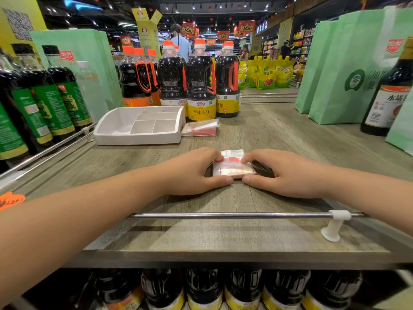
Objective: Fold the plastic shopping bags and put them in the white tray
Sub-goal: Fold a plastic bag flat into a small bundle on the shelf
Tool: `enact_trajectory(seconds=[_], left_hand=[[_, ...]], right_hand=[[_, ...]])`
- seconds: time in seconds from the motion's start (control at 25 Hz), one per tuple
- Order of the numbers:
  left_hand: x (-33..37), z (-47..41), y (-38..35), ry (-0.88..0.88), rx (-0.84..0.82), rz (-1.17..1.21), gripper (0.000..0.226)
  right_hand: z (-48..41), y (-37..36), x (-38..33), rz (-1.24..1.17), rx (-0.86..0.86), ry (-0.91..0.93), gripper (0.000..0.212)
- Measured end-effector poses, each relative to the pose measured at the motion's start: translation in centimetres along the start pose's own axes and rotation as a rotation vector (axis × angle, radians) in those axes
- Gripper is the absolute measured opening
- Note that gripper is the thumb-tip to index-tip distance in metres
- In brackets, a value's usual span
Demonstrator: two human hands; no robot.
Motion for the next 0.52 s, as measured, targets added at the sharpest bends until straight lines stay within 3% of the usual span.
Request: enact_trajectory(seconds=[0.2,0.36,0.44,0.52], left_hand=[[0.6,0.5,0.4,-0.141,-0.023,-0.057,0.059],[1.2,0.6,0.6,-0.202,-0.004,-0.13,0.037],[1.0,0.2,1.2,-0.158,0.067,0.014,0.019],[0.0,-0.2,1.4,0.003,0.083,0.266,0.009]], right_hand=[[0.6,0.6,-0.5,0.051,0.013,0.068,0.051],[0.7,1.2,-1.3,0.075,0.084,0.104,0.031],[0.6,1.9,-1.0,-0.041,0.153,0.02,0.021],[0.2,2.0,-0.2,-0.211,0.17,-0.109,0.021]])
Point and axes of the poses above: each hand's wrist, its own z-axis away from the middle knuckle, its own y-axis out of the back of the hand, x = y × z, the point moved 8 cm from there along -z, towards the middle knuckle, and after that the axes turned 11 degrees about x, right-handed, at the moved point
